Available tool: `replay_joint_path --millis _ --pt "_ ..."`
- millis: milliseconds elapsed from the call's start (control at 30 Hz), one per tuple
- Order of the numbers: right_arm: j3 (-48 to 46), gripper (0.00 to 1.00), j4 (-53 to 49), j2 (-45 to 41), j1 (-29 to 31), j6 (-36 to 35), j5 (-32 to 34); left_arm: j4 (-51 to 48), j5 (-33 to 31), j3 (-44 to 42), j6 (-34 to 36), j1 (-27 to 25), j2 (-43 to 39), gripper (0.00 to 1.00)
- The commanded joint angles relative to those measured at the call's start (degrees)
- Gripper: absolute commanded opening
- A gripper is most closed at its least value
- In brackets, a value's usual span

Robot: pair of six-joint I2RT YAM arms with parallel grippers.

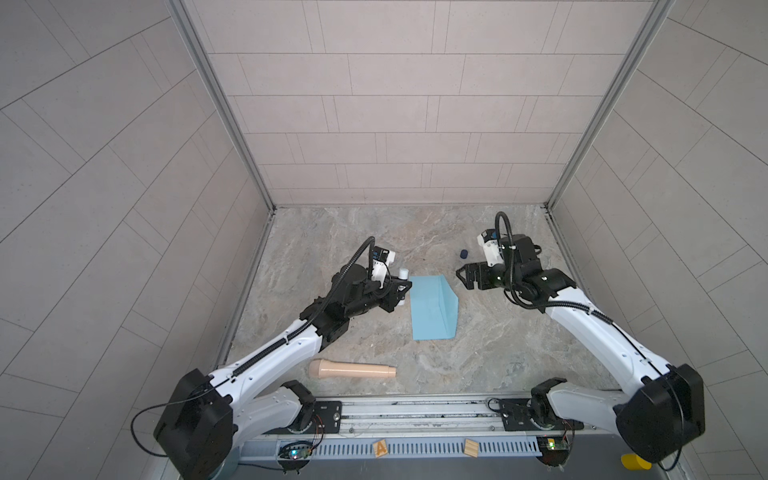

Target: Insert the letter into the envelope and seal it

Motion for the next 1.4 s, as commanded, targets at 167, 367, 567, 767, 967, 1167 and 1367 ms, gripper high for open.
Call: replay_joint_path --millis 167,367,567,767,967,1167,1367 --pt "-6.96 0.99 7.51 -3.69 -5.19 5.05 -2.63 12.18 -3.0 -3.99 4.76 -1.58 1.67 0.0" --pt "-10.83 0.9 12.56 -0.74 -7.48 9.86 -8.49 24.22 -4.38 -9.02 5.35 -2.6 4.34 0.0" --pt "-12.55 0.55 14.84 3.43 -8.52 13.45 -10.75 32.08 -4.76 -10.8 6.93 -3.7 8.71 0.0" --pt "-12.5 0.34 15.26 8.24 -9.18 15.0 -13.97 38.96 -6.06 -11.82 7.27 -4.62 13.46 0.0" --pt "-11.51 0.26 15.46 13.17 -9.37 15.19 -18.56 44.83 -7.88 -13.21 7.35 -5.41 17.44 0.0" --pt "-12.62 0.2 17.26 14.25 -9.4 16.26 -19.45 47.01 -9.36 -13.32 7.16 -6.05 21.11 0.0" --pt "-13.17 0.08 18.03 15.93 -9.33 16.77 -20.69 48.62 -10.79 -13.18 5.34 -6.58 24.74 0.0"
